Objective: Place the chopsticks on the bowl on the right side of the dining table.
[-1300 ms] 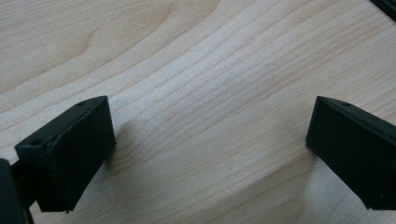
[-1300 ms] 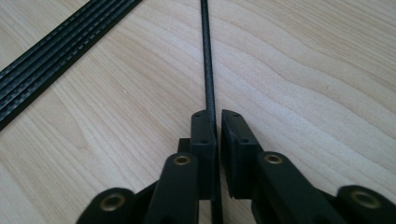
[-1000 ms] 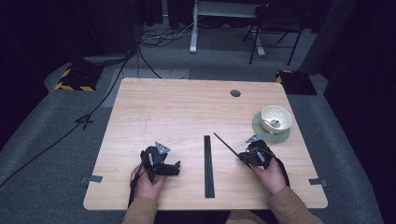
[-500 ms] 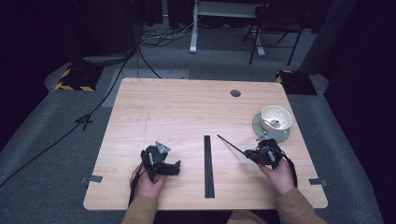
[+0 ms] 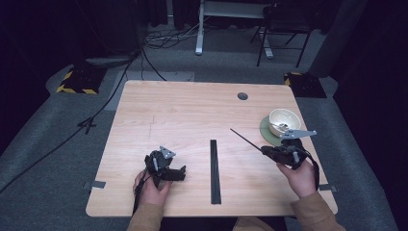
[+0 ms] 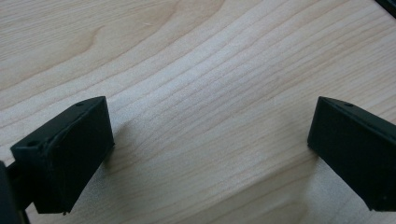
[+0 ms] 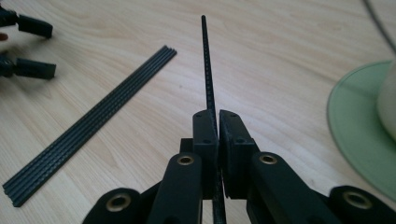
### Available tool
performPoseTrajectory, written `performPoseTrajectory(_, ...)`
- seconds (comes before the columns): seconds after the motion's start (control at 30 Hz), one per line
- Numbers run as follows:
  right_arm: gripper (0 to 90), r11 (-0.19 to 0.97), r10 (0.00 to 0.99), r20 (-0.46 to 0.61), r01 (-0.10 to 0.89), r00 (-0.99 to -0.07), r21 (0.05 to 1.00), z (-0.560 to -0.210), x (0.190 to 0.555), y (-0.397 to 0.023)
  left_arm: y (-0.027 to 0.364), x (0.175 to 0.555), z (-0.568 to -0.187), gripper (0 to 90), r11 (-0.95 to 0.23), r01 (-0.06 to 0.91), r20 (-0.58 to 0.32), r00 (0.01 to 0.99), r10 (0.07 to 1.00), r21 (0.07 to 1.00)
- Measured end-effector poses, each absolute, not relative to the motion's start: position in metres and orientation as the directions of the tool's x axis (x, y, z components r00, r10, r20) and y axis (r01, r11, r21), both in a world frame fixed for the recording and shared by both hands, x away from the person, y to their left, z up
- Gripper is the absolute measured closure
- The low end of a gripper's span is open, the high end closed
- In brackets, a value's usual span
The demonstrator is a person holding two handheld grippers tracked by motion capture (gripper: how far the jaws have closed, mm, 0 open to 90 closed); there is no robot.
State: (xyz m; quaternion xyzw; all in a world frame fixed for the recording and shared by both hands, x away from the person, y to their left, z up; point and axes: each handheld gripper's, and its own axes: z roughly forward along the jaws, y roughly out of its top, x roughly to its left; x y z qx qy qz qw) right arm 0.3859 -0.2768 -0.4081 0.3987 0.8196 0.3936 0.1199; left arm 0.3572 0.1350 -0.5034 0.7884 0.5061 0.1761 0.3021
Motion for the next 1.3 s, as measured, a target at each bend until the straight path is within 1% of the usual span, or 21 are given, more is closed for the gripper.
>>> performPoseTrajectory(0.07, 86.1, 0.351, 0.749, 0.112, 0.534, -0.653, 0.769, -0.395, 0.386, -0.285, 0.135, 0.356, -0.504, 0.5, -0.300, 0.691, -0.029, 0.422, 0.906, 0.658)
performPoseTrajectory(0.2, 86.1, 0.335, 0.752, 0.107, 0.516, -0.651, 0.788, -0.386, 0.388, -0.290, 0.136, 0.355, -0.503, 0.6, -0.305, 0.689, -0.022, 0.422, 0.906, 0.657)
performPoseTrajectory(0.23, 86.1, 0.341, 0.749, 0.091, 0.499, -0.657, 0.797, -0.380, 0.388, -0.292, 0.136, 0.355, -0.503, 0.6, -0.306, 0.689, -0.022, 0.422, 0.906, 0.657)
performPoseTrajectory(0.33, 86.1, 0.346, 0.756, 0.071, 0.489, -0.651, 0.800, -0.374, 0.388, -0.294, 0.136, 0.355, -0.503, 0.6, -0.305, 0.690, -0.022, 0.422, 0.906, 0.657)
performPoseTrajectory(0.53, 86.0, 0.339, 0.765, 0.065, 0.485, -0.641, 0.806, -0.365, 0.397, -0.307, 0.136, 0.355, -0.503, 0.6, -0.303, 0.690, -0.024, 0.422, 0.906, 0.657)
performPoseTrajectory(0.57, 86.0, 0.343, 0.767, 0.048, 0.472, -0.640, 0.812, -0.362, 0.400, -0.311, 0.136, 0.355, -0.503, 0.6, -0.305, 0.689, -0.023, 0.423, 0.906, 0.657)
performPoseTrajectory(0.83, 86.0, 0.345, 0.784, 0.030, 0.476, -0.620, 0.809, -0.355, 0.418, -0.327, 0.135, 0.355, -0.503, 0.6, -0.303, 0.690, -0.021, 0.419, 0.908, 0.657)
performPoseTrajectory(0.93, 86.0, 0.338, 0.800, 0.021, 0.480, -0.599, 0.810, -0.355, 0.426, -0.335, 0.135, 0.355, -0.503, 0.6, -0.305, 0.691, -0.021, 0.420, 0.907, 0.656)
performPoseTrajectory(1.17, 86.0, 0.306, 0.833, 0.036, 0.514, -0.552, 0.802, -0.361, 0.445, -0.353, 0.135, 0.355, -0.503, 0.6, -0.303, 0.690, -0.021, 0.418, 0.908, 0.657)
performPoseTrajectory(1.3, 86.0, 0.330, 0.834, 0.006, 0.506, -0.552, 0.797, -0.366, 0.456, -0.357, 0.135, 0.355, -0.503, 0.6, -0.304, 0.690, -0.020, 0.420, 0.907, 0.656)
